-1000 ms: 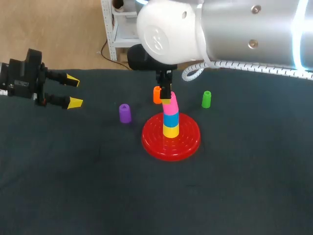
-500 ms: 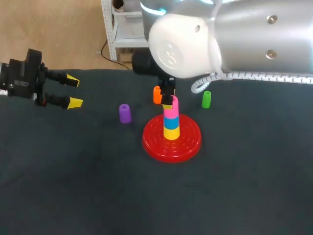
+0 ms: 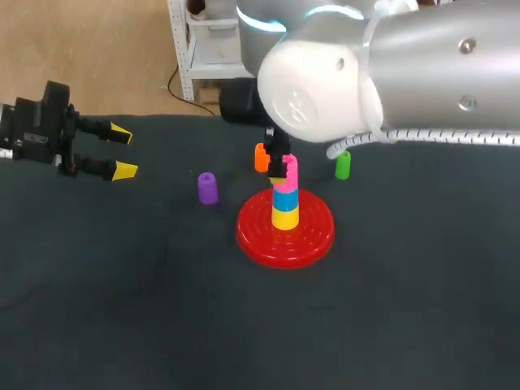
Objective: Pick up and stack the cylinders on the red base in this order: pink,purple,orange,green
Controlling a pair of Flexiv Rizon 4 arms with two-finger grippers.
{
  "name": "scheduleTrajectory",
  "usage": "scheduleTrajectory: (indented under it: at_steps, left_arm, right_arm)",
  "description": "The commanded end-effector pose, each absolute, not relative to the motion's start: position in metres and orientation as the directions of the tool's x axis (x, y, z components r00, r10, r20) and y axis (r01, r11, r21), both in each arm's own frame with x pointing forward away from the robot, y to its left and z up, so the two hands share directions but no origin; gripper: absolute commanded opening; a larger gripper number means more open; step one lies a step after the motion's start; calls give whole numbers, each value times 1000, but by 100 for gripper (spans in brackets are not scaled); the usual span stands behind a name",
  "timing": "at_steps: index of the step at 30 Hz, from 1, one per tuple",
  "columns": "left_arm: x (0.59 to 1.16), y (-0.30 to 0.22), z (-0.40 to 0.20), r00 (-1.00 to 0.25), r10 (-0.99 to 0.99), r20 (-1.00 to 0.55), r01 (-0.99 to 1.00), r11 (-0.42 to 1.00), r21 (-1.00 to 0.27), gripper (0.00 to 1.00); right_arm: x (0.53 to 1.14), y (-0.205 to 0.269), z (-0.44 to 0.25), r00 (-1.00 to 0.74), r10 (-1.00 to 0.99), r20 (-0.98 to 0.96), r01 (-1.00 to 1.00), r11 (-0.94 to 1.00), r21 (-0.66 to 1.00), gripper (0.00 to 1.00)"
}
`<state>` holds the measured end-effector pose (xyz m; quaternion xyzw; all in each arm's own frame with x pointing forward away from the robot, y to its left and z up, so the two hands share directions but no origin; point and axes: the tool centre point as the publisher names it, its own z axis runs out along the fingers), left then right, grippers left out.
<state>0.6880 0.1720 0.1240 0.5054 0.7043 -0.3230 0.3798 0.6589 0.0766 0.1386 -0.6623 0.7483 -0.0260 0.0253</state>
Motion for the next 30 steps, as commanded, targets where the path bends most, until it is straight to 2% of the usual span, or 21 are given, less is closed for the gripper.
scheduleTrajectory:
  at_steps: [1, 8, 12, 21, 30]
  left_arm:
    - [686, 173, 123, -197, 463, -864, 957, 282, -66, 100]
    - [686, 173, 123, -197, 463, -864, 957, 282, -66, 100]
    - [686, 173, 123, -197, 463, -864, 957, 282, -66, 100]
    - [686, 173, 123, -197, 463, -864, 957, 282, -66, 100]
    - [686, 173, 123, -197, 463, -864, 957, 282, -66, 100]
  right_arm:
    - [681, 78, 164, -102, -995, 12, -993, 102, -55, 100]
    - [717, 89, 186, -57, -998, 23, -998, 56, -35, 100]
    - [739, 94, 177, -53, -998, -35, -999, 53, -13, 100]
    - [770, 120, 161, -105, -994, -18, -993, 104, 49, 100]
    - [768, 166, 141, 28, -1000, -11, -997, -29, 74, 100]
